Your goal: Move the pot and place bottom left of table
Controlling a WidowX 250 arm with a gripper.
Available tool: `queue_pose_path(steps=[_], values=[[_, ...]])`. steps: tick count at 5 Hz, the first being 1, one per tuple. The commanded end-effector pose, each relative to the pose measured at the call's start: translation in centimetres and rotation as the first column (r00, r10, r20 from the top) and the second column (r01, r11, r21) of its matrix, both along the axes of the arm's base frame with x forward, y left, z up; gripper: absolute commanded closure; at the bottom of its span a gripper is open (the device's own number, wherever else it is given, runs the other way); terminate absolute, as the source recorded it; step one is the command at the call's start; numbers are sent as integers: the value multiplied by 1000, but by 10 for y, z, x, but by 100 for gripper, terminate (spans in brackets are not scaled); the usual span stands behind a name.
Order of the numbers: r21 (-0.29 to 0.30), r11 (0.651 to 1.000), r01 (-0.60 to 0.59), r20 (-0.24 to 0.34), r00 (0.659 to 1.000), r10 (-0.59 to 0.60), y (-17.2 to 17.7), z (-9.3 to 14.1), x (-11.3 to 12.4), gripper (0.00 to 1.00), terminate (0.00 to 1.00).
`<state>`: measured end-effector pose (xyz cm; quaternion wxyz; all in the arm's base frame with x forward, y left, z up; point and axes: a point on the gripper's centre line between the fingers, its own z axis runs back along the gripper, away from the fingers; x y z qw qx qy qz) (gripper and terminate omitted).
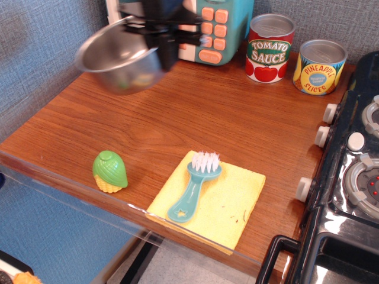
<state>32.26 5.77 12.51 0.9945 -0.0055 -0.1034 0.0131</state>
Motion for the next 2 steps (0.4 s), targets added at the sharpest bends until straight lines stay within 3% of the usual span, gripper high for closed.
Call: queue_pose_path(steps=[1, 2], values=[[113, 987, -112, -36, 993, 117, 65, -12, -63, 100, 0], [152, 977, -148, -83, 983, 162, 85, -30, -75, 100, 0]])
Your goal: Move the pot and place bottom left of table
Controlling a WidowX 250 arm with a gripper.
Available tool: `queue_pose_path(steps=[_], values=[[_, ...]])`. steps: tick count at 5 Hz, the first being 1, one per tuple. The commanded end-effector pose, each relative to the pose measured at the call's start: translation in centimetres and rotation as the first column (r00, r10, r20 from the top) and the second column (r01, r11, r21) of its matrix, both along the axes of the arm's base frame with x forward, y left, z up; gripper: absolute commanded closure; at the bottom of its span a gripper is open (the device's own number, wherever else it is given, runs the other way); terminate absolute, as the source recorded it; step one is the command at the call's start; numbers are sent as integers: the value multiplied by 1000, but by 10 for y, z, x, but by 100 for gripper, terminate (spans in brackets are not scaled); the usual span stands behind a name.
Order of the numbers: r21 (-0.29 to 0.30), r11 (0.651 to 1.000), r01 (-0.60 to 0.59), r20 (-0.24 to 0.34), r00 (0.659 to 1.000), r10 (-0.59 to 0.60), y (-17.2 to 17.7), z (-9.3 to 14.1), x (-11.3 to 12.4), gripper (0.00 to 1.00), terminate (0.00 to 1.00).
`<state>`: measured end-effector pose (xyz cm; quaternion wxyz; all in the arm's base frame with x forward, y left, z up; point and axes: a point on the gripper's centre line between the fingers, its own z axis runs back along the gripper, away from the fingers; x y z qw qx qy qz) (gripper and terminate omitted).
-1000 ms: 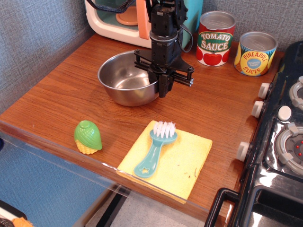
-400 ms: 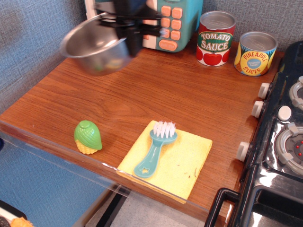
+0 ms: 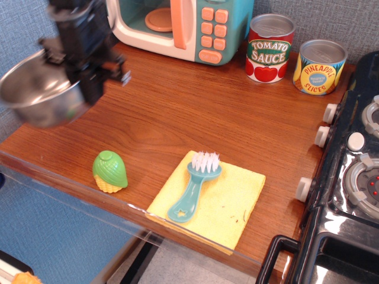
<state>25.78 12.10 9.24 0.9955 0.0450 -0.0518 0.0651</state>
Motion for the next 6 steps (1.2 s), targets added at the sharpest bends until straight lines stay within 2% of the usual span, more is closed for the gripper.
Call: queue_pose_path(steps=[1, 3, 6], values=[[68, 995, -75, -32, 996, 77, 39, -16, -12, 100, 0], [67, 995, -74, -47, 996, 77, 41, -27, 1, 100, 0], [66, 997, 40, -20, 999, -38, 6, -21, 7, 100, 0]])
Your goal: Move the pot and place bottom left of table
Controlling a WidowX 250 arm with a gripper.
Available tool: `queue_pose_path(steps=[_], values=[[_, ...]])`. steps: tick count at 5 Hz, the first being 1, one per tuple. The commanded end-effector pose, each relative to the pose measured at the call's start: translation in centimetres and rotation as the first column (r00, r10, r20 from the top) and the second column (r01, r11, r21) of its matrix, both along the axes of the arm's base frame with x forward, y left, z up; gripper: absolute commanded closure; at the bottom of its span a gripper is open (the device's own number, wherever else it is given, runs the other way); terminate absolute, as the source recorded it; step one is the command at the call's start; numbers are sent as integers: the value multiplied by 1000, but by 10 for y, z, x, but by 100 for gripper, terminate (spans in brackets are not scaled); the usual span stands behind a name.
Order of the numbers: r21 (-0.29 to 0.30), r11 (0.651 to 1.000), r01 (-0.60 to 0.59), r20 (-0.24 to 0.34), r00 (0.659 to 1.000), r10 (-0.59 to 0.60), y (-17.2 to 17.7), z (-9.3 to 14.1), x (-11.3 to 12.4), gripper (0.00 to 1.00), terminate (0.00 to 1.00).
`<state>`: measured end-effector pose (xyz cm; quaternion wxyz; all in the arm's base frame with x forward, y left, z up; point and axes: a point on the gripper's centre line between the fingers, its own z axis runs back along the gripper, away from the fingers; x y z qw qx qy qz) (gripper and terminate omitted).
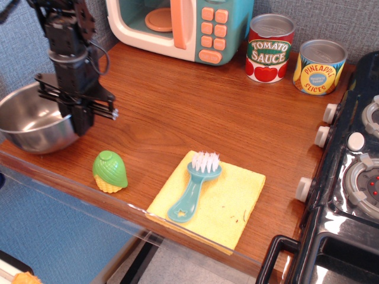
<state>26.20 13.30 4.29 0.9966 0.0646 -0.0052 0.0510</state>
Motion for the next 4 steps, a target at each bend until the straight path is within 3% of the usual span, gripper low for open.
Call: queue_pose_path(steps=[1, 3, 4], values=[[19, 1000, -19, 73, 997, 18, -1, 26, 1, 0, 0], [-3, 999, -36, 92, 995, 36, 5, 37, 0, 0, 0], [-23, 1000, 0, 149, 989, 3, -3, 66, -1, 0, 0]])
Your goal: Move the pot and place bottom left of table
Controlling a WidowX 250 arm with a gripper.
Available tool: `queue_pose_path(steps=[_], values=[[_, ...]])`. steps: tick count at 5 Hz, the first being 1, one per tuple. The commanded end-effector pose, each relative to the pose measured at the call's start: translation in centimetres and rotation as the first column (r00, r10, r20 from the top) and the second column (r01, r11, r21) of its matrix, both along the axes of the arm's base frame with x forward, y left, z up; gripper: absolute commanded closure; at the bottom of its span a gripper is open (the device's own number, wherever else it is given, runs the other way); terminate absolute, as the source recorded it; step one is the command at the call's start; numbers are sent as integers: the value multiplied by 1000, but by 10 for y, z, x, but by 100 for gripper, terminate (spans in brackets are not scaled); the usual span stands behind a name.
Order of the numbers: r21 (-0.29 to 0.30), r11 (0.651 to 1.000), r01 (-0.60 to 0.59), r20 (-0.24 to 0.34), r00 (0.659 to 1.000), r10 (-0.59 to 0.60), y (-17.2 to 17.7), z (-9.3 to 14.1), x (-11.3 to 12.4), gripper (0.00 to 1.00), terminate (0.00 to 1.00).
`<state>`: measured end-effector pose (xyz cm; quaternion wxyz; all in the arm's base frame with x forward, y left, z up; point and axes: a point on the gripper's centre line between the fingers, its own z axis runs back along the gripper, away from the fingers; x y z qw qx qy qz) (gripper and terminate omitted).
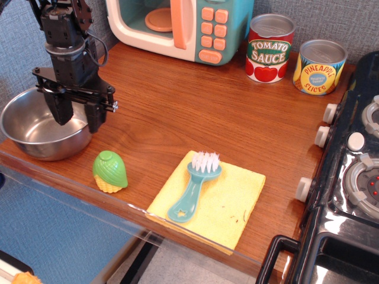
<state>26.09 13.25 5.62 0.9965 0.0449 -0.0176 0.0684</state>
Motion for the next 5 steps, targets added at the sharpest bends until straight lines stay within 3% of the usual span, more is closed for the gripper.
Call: queue_pose_path(steps=[1, 2, 3, 4, 5], values=[[7, 999, 54, 153, 987, -55, -14, 80, -3, 0, 0], [0, 998, 67, 114, 991, -67, -20, 76, -1, 0, 0], [39, 994, 99, 76, 992, -102, -21, 68, 2, 0, 0], [39, 994, 99, 76, 992, -102, -21, 68, 2, 0, 0], [39, 994, 99, 76, 992, -102, -21, 68, 2, 0, 100]])
